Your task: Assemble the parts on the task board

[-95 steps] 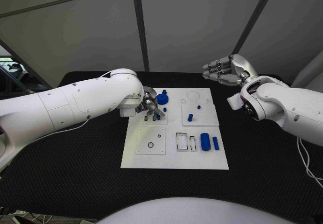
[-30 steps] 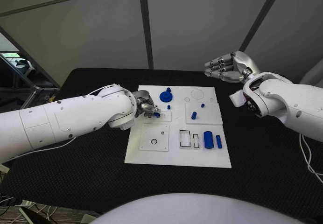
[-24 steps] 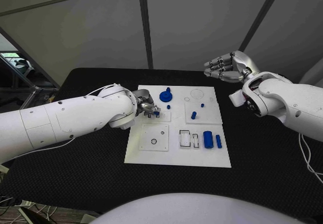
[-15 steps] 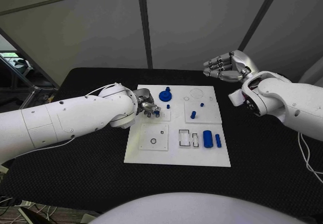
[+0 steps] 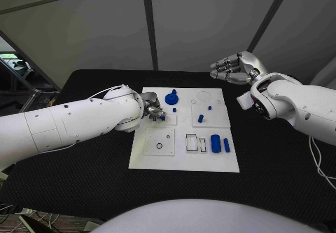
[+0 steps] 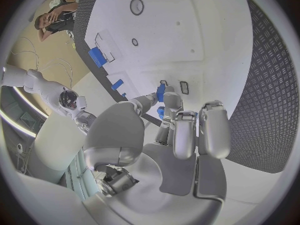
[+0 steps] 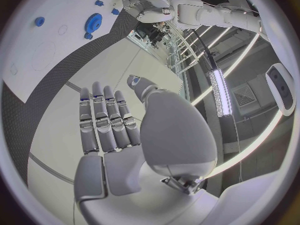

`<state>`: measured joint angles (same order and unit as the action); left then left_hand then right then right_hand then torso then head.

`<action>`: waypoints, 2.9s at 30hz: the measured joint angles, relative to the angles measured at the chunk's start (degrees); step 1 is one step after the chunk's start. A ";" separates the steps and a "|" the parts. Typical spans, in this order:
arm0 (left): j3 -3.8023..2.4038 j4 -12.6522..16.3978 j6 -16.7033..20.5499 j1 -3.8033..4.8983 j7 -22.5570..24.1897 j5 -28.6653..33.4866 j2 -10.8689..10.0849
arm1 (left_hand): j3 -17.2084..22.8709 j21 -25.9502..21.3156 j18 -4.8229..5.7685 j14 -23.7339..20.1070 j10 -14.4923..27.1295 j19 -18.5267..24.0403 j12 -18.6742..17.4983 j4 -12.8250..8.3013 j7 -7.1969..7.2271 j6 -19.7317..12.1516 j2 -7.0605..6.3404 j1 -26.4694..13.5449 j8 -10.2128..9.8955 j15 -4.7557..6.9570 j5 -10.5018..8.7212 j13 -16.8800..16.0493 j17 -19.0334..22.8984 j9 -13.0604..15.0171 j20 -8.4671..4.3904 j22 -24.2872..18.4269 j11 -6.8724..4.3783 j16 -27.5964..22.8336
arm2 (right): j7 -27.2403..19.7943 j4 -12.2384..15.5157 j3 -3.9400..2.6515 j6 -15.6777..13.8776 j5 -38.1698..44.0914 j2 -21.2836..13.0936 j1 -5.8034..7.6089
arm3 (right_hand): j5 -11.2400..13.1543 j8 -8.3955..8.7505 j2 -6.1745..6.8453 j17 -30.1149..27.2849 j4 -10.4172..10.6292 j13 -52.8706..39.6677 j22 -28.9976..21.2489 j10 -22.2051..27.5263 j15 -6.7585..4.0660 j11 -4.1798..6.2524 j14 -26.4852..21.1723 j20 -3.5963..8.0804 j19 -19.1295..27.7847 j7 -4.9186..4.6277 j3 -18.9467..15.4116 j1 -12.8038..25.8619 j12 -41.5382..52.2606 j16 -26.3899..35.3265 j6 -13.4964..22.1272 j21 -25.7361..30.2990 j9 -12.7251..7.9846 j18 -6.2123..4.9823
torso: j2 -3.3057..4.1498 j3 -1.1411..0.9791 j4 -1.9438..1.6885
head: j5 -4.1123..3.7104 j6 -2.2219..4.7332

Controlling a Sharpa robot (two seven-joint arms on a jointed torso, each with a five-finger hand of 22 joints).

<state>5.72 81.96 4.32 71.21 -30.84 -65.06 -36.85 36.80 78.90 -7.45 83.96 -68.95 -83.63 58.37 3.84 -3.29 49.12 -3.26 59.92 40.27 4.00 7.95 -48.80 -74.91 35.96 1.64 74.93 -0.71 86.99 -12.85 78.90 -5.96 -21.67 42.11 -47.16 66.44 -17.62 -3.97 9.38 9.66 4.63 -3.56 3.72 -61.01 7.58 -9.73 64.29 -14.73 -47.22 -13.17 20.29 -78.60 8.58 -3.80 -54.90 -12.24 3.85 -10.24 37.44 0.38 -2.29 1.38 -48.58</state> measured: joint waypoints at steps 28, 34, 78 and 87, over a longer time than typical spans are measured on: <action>0.03 -0.97 -2.28 0.04 -0.07 -1.37 0.96 | 0.53 0.00 0.00 0.00 -0.24 0.00 0.15 -0.22 0.00 0.00 -0.52 -0.52 0.20 0.00 0.21 0.04 0.00 0.17 0.00 -0.01 -0.19 0.00 | 0.11 0.02 0.00 0.99 0.46 0.23 -0.01 | -0.53 0.00 -0.28 -0.40 0.66 0.00 0.00 0.00 0.00 0.00 0.00 -0.32 -0.32 0.00 -0.97 0.88 0.00 0.00 0.00 0.77 0.00 0.00 | 0.00 0.07 -0.08 | -0.03 -0.19; 0.03 -1.13 -2.58 0.07 -0.07 -1.42 1.03 | 0.95 0.00 -0.01 0.00 -0.42 0.00 0.15 -0.63 0.00 0.01 -0.80 -0.80 0.20 0.00 0.20 0.06 0.00 0.17 0.00 -0.01 -0.21 0.00 | 0.12 0.01 0.00 1.13 0.49 0.23 -0.01 | -0.53 0.00 -0.28 -0.46 0.66 0.00 0.01 0.00 0.00 0.00 0.00 -0.40 -0.40 0.00 -0.97 0.88 0.00 0.00 0.00 0.77 0.00 -0.01 | 0.00 0.07 -0.07 | 0.00 -0.37; -0.13 -3.19 -4.42 0.33 -0.06 -1.30 2.24 | 1.21 0.22 0.00 -0.01 -2.56 -0.41 2.43 -5.83 1.47 1.89 -2.45 -6.11 1.01 0.82 0.69 -2.00 0.00 -0.04 -0.41 -0.02 -1.53 0.00 | 0.10 0.01 0.00 1.14 0.53 0.35 -0.01 | -1.13 0.00 -0.51 -0.64 0.79 0.00 0.01 0.00 0.00 0.00 0.00 -0.20 -0.61 0.00 -1.09 1.09 0.00 0.00 0.00 1.28 0.00 0.00 | 0.03 0.11 -0.07 | -0.36 -0.90; -0.13 -3.47 -4.63 0.33 -0.06 -1.28 2.39 | -0.43 0.55 -0.01 0.19 -2.95 -0.41 3.10 -5.30 1.64 2.29 -2.75 -6.40 1.06 1.03 0.71 -2.55 0.00 -0.13 -0.41 -0.02 -1.54 0.00 | 0.10 0.01 0.00 1.14 0.54 0.37 -0.01 | -1.33 0.00 -0.51 -0.69 0.78 0.00 0.01 0.00 0.00 0.00 0.00 -0.20 -0.60 0.00 -1.09 1.09 0.00 0.00 0.00 1.28 0.00 0.00 | 0.03 0.13 -0.08 | -0.37 -1.02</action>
<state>5.59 78.50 -0.31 71.55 -30.90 -66.35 -34.45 36.37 79.45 -7.46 84.15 -71.90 -84.04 61.47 -1.46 -1.66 51.41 -6.00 53.52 41.33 5.03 8.66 -51.36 -74.91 35.83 1.23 74.91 -2.25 86.99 -12.75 78.92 -5.96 -20.53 42.65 -46.79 66.43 -18.96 -3.97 8.87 8.96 5.41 -3.57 3.72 -61.01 7.58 -9.73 64.28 -14.93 -47.82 -13.17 19.21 -77.50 8.58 -3.80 -54.90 -10.96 3.85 -10.24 37.47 0.51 -2.37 1.02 -49.59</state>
